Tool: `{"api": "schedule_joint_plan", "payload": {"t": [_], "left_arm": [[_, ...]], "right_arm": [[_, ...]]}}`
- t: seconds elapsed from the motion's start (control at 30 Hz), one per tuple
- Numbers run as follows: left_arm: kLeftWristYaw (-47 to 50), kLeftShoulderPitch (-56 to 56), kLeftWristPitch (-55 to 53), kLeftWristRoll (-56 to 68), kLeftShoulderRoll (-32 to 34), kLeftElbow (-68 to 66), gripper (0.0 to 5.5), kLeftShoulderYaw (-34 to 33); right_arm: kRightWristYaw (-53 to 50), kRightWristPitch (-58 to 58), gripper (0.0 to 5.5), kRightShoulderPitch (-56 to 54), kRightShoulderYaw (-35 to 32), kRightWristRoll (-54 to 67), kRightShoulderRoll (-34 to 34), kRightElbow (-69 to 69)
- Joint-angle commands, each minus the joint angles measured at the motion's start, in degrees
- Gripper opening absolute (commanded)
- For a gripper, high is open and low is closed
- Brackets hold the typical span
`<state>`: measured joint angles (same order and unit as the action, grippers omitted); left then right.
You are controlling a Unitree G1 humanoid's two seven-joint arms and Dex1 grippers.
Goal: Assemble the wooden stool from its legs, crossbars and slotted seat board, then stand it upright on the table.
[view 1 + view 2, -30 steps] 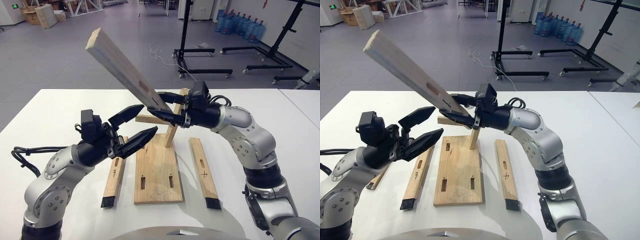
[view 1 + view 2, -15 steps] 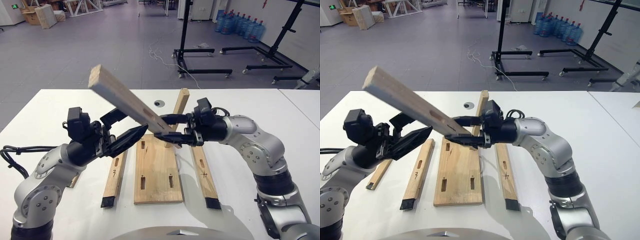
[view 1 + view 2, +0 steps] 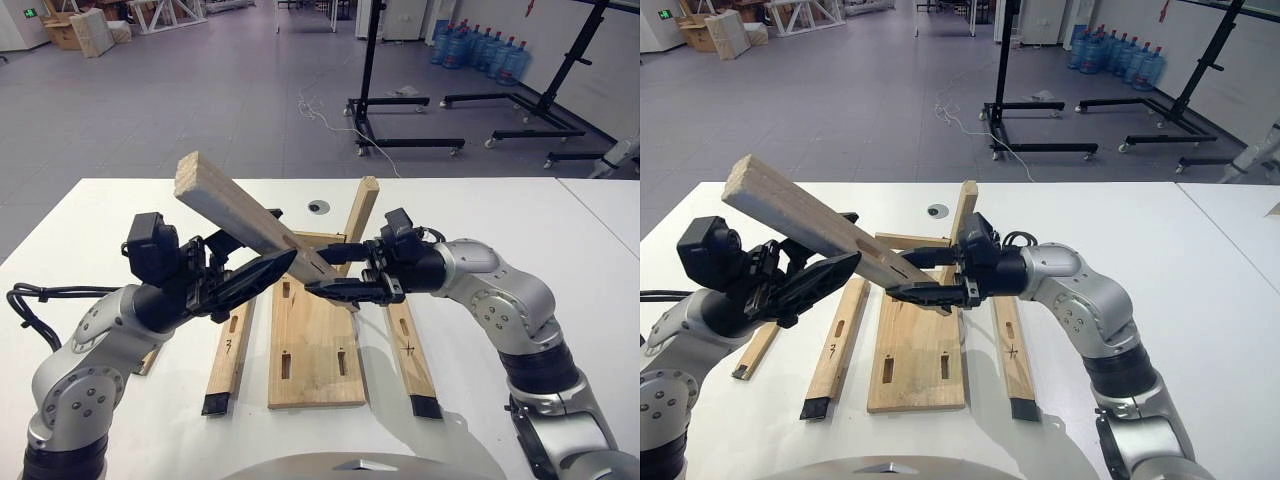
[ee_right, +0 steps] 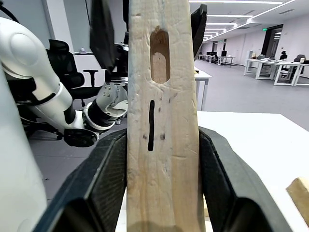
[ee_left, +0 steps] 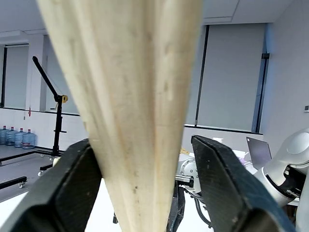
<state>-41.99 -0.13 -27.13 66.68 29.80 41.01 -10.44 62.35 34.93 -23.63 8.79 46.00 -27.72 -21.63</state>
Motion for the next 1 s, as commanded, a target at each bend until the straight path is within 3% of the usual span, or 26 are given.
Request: {"api": "schedule_joint_plan", "payload": {"t": [0.03,0.17,0.47,0.6,0.83,1.0], "left_arm": [[-1.1,0.2,0.1,-0.6,0.6,0.5,2.53,0.8],[-2.6,1.1,0.3,-0.2,0.8,1.0,2.05,1.0],[-4.2,2.0,1.3,-1.9,0.3,-0.9,2.04,1.0],[-2.6,0.6,2.3,-7.7,0.9,-2.8,2.04,1.5],[-1.4,2.2,3.2,-7.2,2.0,-2.4,2.02,-4.1],[-3.7,6.1,3.5,-9.0,3.9,-4.1,2.02,-7.3]], "right_arm": [[0.6,1.4,2.0,0.0,-0.6,1.1,-1.1,-0.8],[2.1,2.0,2.0,-0.3,-0.7,1.5,-2.0,-0.2],[-1.2,0.1,2.0,-1.1,0.3,-3.6,-1.3,1.4],[-3.6,-1.1,2.89,-0.5,0.3,-6.4,-0.3,2.2],[-9.9,-1.2,4.26,2.0,-3.0,-7.1,1.0,2.0],[-16.6,0.3,4.83,-0.8,-10.9,-2.6,3.1,2.7]]}}
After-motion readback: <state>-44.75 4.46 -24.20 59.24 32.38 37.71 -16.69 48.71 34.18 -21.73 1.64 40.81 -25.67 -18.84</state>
